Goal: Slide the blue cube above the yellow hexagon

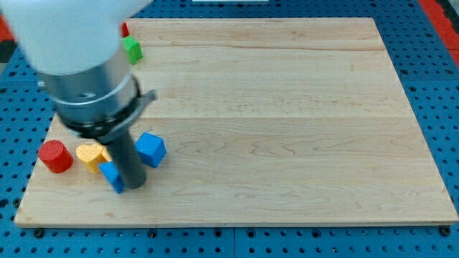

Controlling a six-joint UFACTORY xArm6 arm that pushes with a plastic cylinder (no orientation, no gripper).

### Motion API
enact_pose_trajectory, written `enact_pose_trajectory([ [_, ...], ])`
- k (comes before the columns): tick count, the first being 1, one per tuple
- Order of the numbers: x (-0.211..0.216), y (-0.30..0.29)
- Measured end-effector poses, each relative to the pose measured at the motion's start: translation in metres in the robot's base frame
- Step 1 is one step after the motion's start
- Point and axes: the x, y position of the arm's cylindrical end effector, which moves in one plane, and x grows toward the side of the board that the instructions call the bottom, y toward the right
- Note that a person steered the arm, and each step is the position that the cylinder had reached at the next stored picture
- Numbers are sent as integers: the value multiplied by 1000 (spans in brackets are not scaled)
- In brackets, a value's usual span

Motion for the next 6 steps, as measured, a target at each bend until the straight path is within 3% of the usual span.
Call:
enact_pose_trajectory([
  [1,1,2],
  [2,-17,64],
  [4,-67,-3],
  [5,-91,25],
  [6,-151,35],
])
